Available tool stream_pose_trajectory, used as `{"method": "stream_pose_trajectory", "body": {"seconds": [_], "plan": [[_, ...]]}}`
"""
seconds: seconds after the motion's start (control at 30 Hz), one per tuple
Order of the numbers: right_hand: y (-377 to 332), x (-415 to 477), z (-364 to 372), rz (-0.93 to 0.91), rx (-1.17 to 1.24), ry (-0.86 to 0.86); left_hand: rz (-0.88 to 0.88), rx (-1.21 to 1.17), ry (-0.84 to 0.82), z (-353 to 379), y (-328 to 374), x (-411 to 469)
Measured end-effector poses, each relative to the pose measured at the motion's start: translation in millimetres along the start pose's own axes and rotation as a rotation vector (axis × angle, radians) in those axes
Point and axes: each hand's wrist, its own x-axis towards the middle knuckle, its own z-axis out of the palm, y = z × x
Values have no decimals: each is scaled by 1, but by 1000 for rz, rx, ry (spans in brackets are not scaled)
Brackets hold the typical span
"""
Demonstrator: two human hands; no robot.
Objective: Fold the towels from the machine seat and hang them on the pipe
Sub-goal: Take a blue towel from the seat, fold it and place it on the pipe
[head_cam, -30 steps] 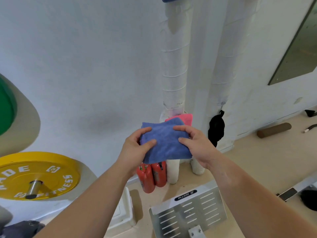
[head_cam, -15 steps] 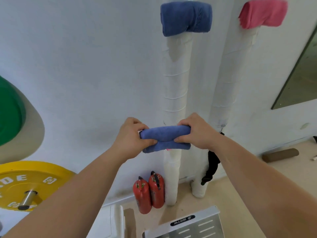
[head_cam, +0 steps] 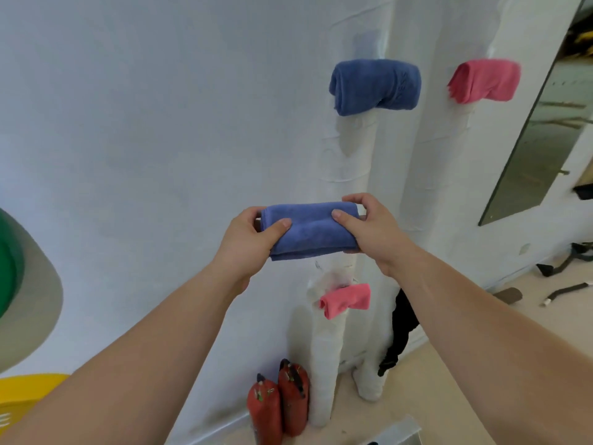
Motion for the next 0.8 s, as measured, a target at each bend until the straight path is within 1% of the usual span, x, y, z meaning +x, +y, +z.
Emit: {"method": "stream_pose_trajectory", "body": {"seconds": [0.07, 0.27, 0.4, 0.5, 0.57, 0.63, 0.8], "plan": [[-5, 3, 6, -1, 13, 63, 24, -7, -31, -6, 2, 6], [-5, 5, 16, -20, 36, 112, 27, -16, -70, -17, -3, 18], [-5, 15, 17, -38, 76, 132, 65, 12, -11, -12, 5, 26], [-20, 27, 12, -66, 131, 81, 142, 17, 47, -8, 20, 35], [-33, 35, 3, -126, 107, 32, 189, 8, 68, -6, 35, 42], [-47, 43, -10, -198, 61, 18, 233, 20, 71, -3, 52, 50], [-74, 62, -46, -397, 144, 67, 370, 68, 88, 15, 103, 69]]}}
